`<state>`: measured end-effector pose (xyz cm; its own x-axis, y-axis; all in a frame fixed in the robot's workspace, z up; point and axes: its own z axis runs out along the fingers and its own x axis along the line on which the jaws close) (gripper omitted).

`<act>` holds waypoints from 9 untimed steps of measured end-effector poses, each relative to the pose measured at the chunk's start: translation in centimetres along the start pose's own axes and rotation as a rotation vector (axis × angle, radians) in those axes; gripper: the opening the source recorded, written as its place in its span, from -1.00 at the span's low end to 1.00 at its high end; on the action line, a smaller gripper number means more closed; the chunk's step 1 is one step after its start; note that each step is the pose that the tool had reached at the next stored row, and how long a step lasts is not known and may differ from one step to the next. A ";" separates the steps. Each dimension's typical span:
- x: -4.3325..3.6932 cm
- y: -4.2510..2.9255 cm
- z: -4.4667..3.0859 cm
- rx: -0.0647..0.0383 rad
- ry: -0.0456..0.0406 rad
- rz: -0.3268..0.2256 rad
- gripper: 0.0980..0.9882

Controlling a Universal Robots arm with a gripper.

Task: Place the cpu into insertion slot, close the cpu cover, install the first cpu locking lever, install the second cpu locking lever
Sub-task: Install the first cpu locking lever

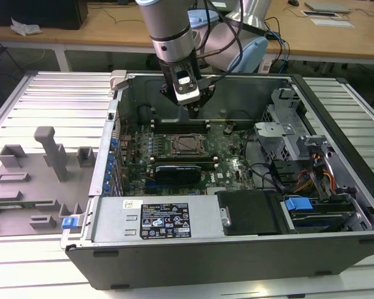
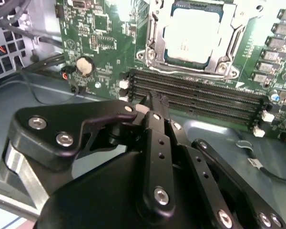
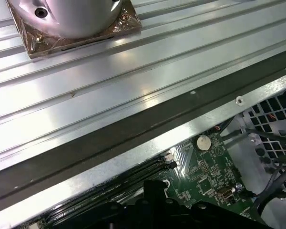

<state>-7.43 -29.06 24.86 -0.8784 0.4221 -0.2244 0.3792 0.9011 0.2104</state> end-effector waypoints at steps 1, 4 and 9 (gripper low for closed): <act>0.00 0.00 0.00 0.000 0.0000 0.000 -0.98; -0.02 0.00 0.01 0.002 0.0131 0.003 -0.98; -0.63 -0.05 0.20 0.045 0.1233 0.017 -0.98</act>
<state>-6.83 -29.35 24.80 -0.8997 0.4244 -0.1018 0.4047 0.8986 0.1695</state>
